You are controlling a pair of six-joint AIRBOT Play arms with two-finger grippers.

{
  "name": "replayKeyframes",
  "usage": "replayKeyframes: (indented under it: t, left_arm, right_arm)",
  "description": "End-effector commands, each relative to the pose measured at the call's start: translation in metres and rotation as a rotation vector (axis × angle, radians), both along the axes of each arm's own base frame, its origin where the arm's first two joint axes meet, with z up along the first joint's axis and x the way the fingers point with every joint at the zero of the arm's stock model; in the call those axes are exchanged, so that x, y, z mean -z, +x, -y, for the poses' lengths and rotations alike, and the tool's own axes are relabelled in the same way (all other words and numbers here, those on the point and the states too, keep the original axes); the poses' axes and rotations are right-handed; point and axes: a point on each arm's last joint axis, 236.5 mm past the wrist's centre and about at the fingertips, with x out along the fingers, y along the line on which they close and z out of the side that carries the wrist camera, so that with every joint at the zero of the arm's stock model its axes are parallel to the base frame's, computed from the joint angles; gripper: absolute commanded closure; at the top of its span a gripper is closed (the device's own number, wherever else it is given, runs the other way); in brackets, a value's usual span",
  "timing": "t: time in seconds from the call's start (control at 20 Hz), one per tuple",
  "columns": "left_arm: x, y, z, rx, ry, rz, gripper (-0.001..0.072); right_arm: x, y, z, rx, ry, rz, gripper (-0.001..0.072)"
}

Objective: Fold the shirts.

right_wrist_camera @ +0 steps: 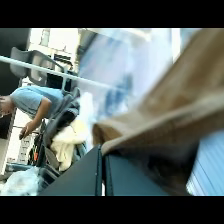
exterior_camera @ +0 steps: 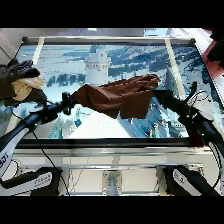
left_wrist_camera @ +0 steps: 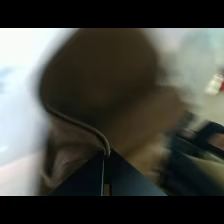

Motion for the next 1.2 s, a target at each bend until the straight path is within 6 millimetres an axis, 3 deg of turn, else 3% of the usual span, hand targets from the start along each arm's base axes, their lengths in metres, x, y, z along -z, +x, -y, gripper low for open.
replayKeyframes:
  t: [0.0,0.1,0.2,0.4,0.5,0.6,0.75,0.9,1.0,1.15]
  left_arm:
    - [-0.210,0.038,-0.027,0.029,-0.007,0.717,0.0698]
    - [-0.333,0.004,-0.043,0.068,0.067,1.074,0.0699]
    - [-0.411,-0.045,-0.034,0.155,0.252,1.279,0.0699]
    - [-0.496,-0.128,-0.001,0.217,0.749,1.414,0.0699]
    - [-0.530,-0.161,-0.009,0.106,0.991,1.409,0.0699]
    - [-0.552,-0.189,-0.026,-0.010,1.198,1.357,0.0699]
    - [-0.546,-0.192,-0.056,-0.081,1.354,1.192,0.0699]
    - [-0.503,-0.149,-0.079,-0.010,1.348,1.004,0.0699]
    - [-0.449,-0.101,-0.083,0.143,1.258,0.868,0.0699]
    - [-0.344,-0.035,-0.070,0.427,1.114,0.653,0.0700]
  right_arm:
    - [-0.077,-0.014,0.021,-0.010,-0.147,0.147,0.0680]
    - [-0.130,-0.038,0.036,0.021,-0.289,0.203,0.0679]
    - [-0.177,-0.072,0.043,0.068,-0.456,0.257,0.0679]
    - [-0.282,-0.149,0.037,0.243,-0.714,0.467,0.0679]
    - [-0.325,-0.184,0.035,0.338,-0.799,0.549,0.0679]
    - [-0.356,-0.207,0.036,0.417,-0.859,0.604,0.0679]
    - [-0.381,-0.218,0.038,0.480,-0.871,0.673,0.0679]
    - [-0.372,-0.183,0.057,0.466,-0.849,0.609,0.0679]
    - [-0.341,-0.132,0.069,0.362,-0.795,0.501,0.0679]
    - [-0.265,-0.053,0.069,0.131,-0.664,0.345,0.0678]
